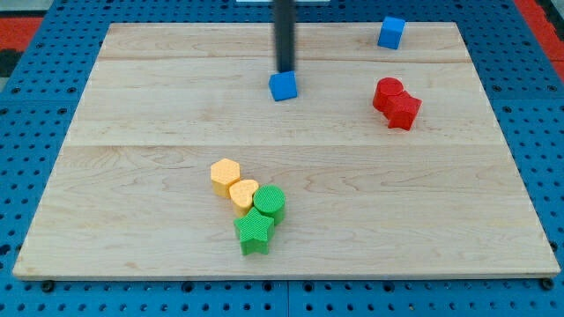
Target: Push the blue triangle to the top side of the board
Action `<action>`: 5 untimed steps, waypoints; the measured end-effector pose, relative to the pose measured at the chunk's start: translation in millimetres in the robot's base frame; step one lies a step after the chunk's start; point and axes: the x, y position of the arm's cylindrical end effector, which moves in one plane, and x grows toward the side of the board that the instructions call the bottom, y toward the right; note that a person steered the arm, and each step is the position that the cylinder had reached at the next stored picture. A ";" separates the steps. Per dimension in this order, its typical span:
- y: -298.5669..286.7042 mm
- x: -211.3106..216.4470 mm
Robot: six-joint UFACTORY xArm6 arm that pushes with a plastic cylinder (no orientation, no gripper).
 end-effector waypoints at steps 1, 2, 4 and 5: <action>-48.5 7.5; -97.2 13.7; -38.5 82.2; -26.9 51.9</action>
